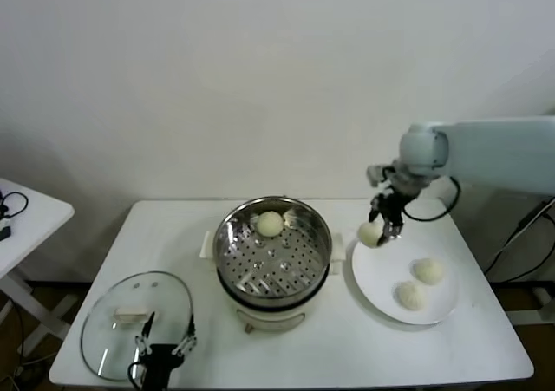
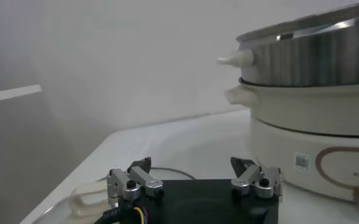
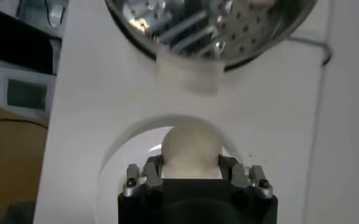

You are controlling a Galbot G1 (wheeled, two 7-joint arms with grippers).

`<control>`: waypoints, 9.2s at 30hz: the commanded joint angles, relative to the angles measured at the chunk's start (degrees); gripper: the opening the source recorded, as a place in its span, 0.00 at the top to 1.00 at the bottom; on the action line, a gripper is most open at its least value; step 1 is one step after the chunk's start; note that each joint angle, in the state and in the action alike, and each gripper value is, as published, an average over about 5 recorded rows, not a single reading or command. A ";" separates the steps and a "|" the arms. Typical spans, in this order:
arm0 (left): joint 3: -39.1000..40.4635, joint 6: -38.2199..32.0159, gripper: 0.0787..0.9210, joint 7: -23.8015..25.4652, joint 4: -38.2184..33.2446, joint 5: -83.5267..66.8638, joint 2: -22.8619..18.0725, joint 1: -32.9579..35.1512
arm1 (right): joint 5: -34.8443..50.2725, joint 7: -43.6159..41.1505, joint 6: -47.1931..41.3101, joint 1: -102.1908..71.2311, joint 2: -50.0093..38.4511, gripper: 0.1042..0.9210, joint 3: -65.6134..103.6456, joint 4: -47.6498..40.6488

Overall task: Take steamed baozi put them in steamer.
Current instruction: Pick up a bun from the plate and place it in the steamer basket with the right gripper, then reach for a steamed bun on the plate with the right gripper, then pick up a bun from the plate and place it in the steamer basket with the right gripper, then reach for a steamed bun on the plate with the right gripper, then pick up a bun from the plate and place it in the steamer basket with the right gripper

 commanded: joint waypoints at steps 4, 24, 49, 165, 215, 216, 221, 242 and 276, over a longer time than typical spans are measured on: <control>0.73 -0.41 0.12 0.00 -0.56 1.13 -0.02 0.34 | 13.76 3.67 -5.55 9.44 8.90 0.37 10.87 8.02; 1.03 0.40 0.12 0.45 -1.03 1.58 0.25 0.10 | 2.14 14.01 -9.90 -21.26 34.35 0.37 16.88 -14.06; 1.14 0.61 0.12 0.54 -1.45 1.65 0.02 0.07 | -0.11 9.01 -4.78 -14.28 28.22 0.14 13.35 -8.63; 1.56 -0.14 0.12 -1.15 -0.53 5.71 -1.76 1.91 | -56.62 -2.72 32.54 -26.37 18.61 0.30 26.59 5.74; 2.65 -0.67 0.12 -1.33 -0.82 6.64 -2.03 1.99 | -30.73 -7.07 11.98 -15.73 -19.63 0.12 3.37 -14.78; 2.63 -0.68 0.12 -1.34 -0.95 6.63 -2.08 2.00 | -31.47 -6.90 11.98 -17.51 -19.99 0.12 4.61 -15.85; 2.36 -0.94 0.12 -1.40 -0.89 6.62 -2.49 2.17 | -35.38 -6.44 12.04 -27.68 -21.46 0.12 12.61 -20.23; 1.47 -1.96 0.12 -1.83 0.92 6.61 -2.91 2.69 | -41.12 -3.30 12.36 -47.83 -16.23 0.12 31.86 -29.85; 2.05 -1.91 0.12 -1.87 0.44 6.50 -2.50 2.17 | -18.10 -1.91 5.63 -6.14 -14.15 0.32 2.04 -3.00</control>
